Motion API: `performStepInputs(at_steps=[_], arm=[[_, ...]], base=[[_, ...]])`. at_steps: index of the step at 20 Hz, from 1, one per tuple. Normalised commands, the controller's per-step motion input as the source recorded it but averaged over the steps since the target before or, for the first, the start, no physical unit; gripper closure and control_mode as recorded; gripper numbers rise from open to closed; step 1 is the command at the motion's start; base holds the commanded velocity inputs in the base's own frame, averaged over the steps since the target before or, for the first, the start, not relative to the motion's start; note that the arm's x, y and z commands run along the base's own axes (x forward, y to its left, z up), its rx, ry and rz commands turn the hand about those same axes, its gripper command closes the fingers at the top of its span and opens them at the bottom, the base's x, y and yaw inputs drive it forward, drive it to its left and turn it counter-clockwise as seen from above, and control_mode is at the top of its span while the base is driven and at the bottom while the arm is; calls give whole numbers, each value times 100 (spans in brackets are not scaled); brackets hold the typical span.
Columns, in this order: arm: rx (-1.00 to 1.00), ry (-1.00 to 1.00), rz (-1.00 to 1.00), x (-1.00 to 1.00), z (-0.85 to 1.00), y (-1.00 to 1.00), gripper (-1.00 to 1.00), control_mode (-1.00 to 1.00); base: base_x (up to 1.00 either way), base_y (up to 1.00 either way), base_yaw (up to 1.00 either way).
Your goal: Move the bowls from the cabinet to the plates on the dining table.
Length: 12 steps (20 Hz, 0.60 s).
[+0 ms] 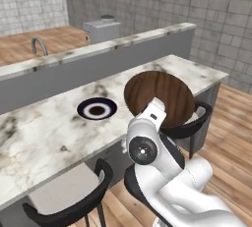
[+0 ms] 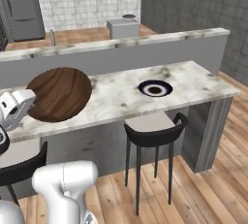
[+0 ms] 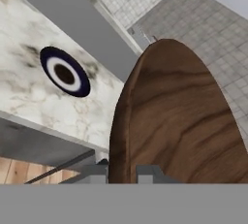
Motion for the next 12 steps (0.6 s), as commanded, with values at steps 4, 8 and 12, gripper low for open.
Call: performStepInputs(at_steps=[4,8,12], arm=[[0,0,0,0,0,0,100,100],[0,0,0,0,0,0,100,100],[0,0,0,0,0,0,100,100]], base=[[38,11,-6],[21,17,-4],[8,17,-4]])
